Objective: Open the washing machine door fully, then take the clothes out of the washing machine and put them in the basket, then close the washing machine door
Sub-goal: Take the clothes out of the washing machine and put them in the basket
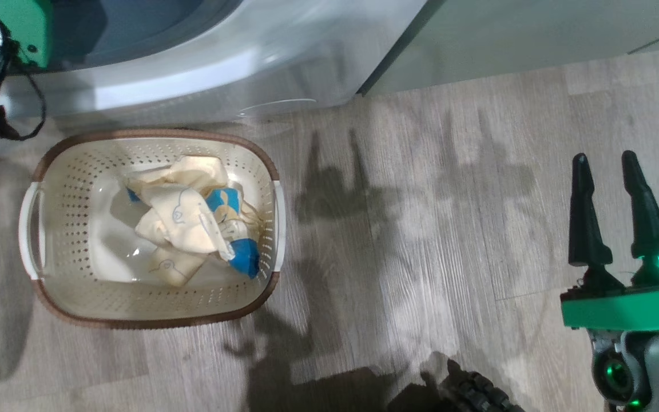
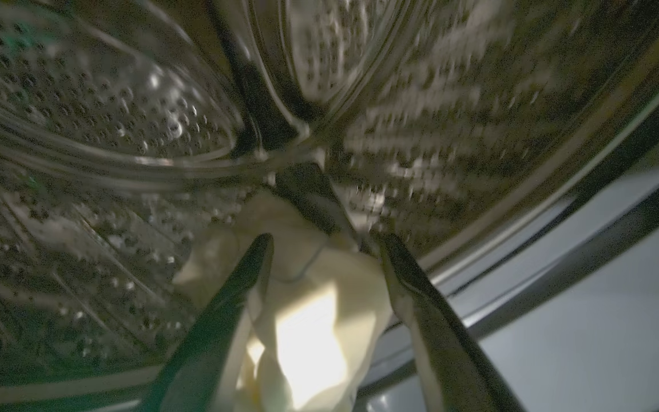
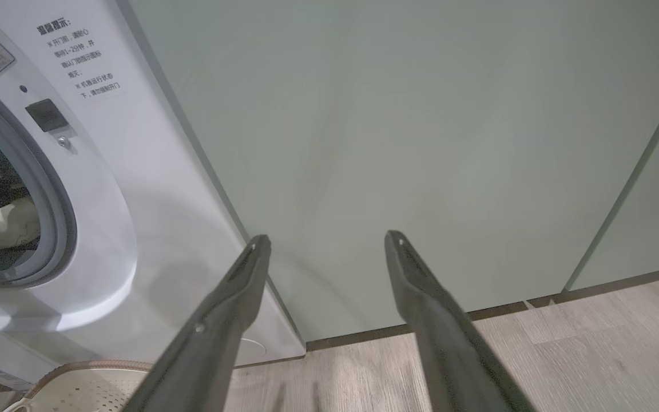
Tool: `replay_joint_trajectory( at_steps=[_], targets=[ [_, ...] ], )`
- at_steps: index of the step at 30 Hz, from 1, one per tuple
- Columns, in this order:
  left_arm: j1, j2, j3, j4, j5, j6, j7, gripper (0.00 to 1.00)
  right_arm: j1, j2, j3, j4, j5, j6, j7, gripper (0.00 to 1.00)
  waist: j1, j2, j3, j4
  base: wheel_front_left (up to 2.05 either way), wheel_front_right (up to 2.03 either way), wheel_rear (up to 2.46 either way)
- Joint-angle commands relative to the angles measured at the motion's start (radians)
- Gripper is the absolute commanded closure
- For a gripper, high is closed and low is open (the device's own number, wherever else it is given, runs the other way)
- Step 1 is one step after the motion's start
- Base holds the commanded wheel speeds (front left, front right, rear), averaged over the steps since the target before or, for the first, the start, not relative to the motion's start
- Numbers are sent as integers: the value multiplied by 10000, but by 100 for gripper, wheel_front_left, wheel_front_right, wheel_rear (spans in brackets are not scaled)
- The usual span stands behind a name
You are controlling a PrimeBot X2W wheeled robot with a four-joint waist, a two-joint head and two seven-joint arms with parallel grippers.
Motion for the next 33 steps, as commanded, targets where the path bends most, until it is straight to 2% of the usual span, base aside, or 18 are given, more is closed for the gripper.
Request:
replay_joint_trajectory(
  at_steps=[1, 8, 9, 10, 11, 15, 21, 27, 33],
  targets=[
    [-353, 645, 146, -128, 142, 105, 245, 0, -59, -28, 234, -254, 88, 44, -94, 0, -1, 0, 48, -84, 0, 0, 0],
    [-784, 947, -38, 770, 312, 159, 1331, 2, -115, -28, 334, -194, 252, 44, -94, 0, -1, 0, 68, -251, 0, 0, 0],
    [-815, 959, -46, 860, 307, 175, 1419, 36, -115, -28, 344, -185, 260, 44, -94, 0, -1, 0, 64, -265, 0, 0, 0],
    [-841, 968, -58, 933, 311, 205, 1487, 64, -112, -28, 347, -175, 260, 44, -94, 0, -1, 0, 59, -275, 0, 0, 0],
    [-854, 968, -75, 984, 308, 218, 1511, 100, -108, -28, 347, -161, 266, 44, -94, 0, -1, 0, 50, -282, 0, 0, 0],
    [-909, 936, -84, 1170, 156, 138, 1459, 100, -85, -28, 304, -112, 255, 44, -94, 0, -1, 0, 4, -232, 0, 0, 0],
    [-745, 572, 3, 895, -256, 148, 729, 100, -36, -28, 192, -108, 87, 44, -94, 0, -1, 0, -157, 74, 0, 0, 0],
    [-73, 144, 385, -184, -933, 278, -524, 100, -8, -28, 82, -136, -170, 44, -94, 0, -1, 0, -392, 459, 0, 0, 0],
    [1234, -384, 726, -1881, -1513, 571, -1563, 100, 26, -28, 24, -129, -495, 44, -94, 0, -1, 0, -718, 920, 0, 0, 0]
  ],
)
